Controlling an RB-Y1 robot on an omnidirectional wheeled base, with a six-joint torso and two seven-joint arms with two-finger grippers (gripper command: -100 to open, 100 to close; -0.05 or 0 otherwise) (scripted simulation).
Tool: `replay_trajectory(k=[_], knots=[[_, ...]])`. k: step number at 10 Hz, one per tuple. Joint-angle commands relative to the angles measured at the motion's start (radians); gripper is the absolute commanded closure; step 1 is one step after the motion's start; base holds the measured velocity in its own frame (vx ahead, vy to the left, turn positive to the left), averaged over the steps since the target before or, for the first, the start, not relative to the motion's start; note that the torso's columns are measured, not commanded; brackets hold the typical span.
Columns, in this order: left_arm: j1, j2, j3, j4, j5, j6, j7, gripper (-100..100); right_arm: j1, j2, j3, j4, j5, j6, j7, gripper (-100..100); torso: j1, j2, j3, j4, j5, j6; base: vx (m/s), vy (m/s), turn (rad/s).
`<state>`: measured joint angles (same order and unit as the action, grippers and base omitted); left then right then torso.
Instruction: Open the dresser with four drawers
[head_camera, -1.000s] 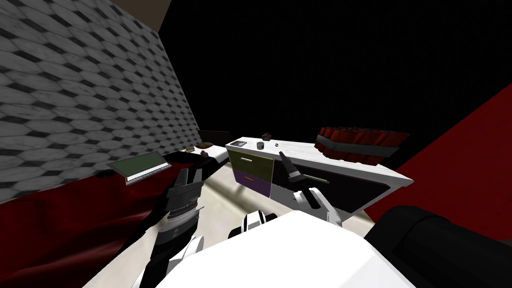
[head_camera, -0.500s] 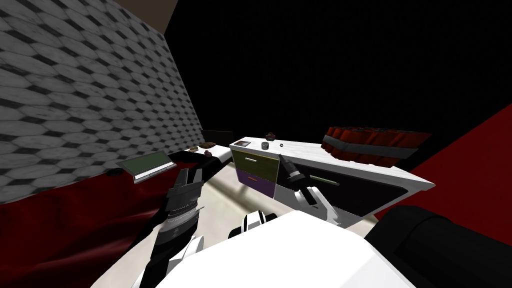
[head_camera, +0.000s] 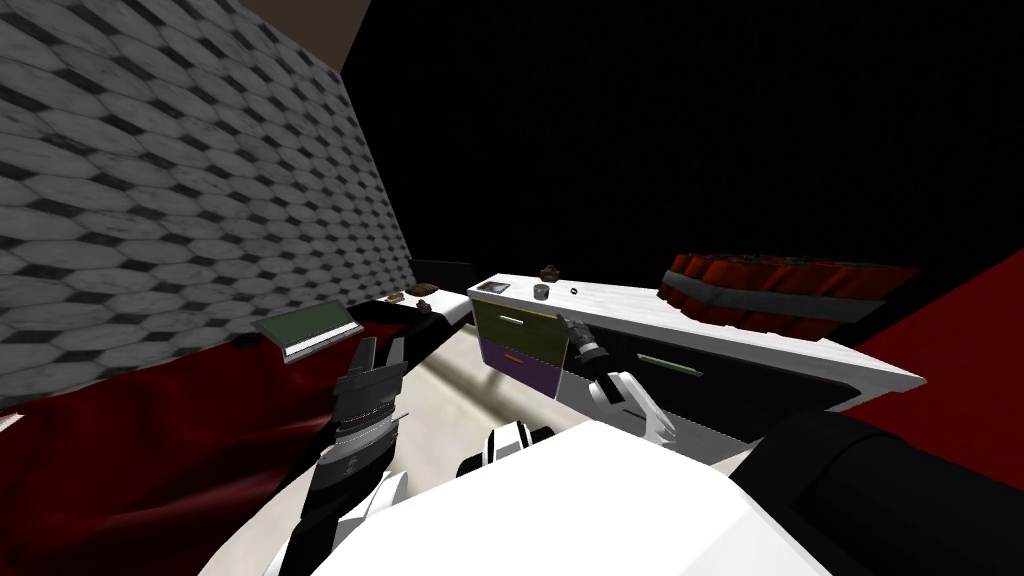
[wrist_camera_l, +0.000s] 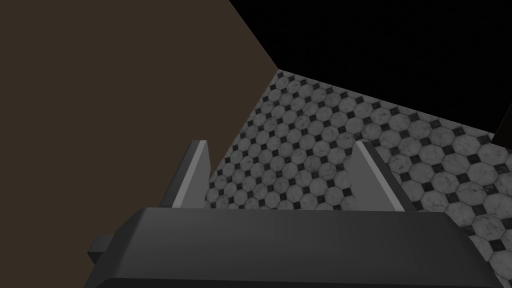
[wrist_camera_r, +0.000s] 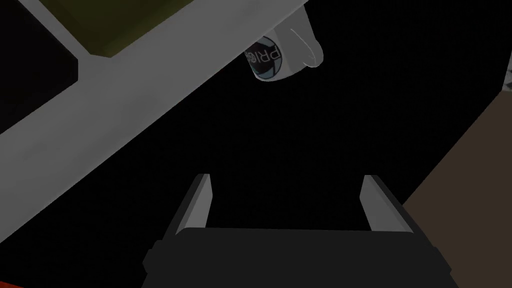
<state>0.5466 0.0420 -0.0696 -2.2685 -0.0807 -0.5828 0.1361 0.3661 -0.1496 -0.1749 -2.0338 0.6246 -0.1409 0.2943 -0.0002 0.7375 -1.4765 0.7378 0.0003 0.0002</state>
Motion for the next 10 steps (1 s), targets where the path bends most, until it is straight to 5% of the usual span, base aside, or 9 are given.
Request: replay_trajectory(k=[1, 10], knots=[[0.0, 0.0, 0.0, 0.0, 0.0, 0.0, 0.0, 0, -0.01, -0.007, -0.017, 0.027, 0.079, 0.041, 0.04, -100, 0.0, 0.0, 0.0, 0.0, -0.001, 0.0, 0.044, 0.09, 0.025], [0.0, 0.0, 0.0, 0.0, 0.0, 0.0, 0.0, 0, -0.084, -0.014, -0.075, 0.196, 0.347, 0.208, 0.232, -100, 0.0, 0.001, 0.001, 0.0, 0.0, 0.0, 0.041, 0.095, 0.054]])
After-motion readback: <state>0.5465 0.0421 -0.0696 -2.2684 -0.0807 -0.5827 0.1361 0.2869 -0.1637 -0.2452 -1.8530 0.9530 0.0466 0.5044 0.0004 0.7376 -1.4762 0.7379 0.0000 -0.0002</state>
